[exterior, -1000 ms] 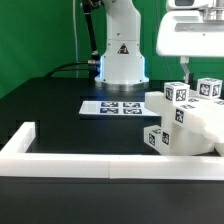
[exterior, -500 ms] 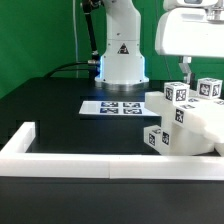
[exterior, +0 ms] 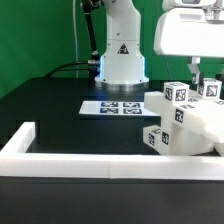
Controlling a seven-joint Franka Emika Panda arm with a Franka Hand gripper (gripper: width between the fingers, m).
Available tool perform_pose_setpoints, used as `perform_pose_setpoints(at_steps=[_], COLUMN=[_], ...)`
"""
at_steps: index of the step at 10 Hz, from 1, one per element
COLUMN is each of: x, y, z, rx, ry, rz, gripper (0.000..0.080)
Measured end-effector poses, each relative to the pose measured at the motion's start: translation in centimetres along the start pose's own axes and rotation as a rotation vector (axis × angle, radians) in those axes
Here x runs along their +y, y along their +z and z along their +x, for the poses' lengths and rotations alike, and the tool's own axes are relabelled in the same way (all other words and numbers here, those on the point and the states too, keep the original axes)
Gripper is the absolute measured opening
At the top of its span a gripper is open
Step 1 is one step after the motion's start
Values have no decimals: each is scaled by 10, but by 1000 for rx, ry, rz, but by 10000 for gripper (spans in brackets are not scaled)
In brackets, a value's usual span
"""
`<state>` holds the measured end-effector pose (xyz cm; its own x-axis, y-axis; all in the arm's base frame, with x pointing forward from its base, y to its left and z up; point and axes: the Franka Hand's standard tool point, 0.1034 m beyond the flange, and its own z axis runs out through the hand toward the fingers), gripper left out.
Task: Assemble chair
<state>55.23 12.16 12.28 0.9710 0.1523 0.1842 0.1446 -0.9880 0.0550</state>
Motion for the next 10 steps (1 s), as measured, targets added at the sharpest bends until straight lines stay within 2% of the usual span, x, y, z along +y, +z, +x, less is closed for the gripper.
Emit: perform_pose_setpoints(at_steps=[1, 10], x=[0, -2], y=[0, 0], z=[0, 0], rx=[0, -5], ry=[5, 673], rz=[0, 16], gripper=[285, 288])
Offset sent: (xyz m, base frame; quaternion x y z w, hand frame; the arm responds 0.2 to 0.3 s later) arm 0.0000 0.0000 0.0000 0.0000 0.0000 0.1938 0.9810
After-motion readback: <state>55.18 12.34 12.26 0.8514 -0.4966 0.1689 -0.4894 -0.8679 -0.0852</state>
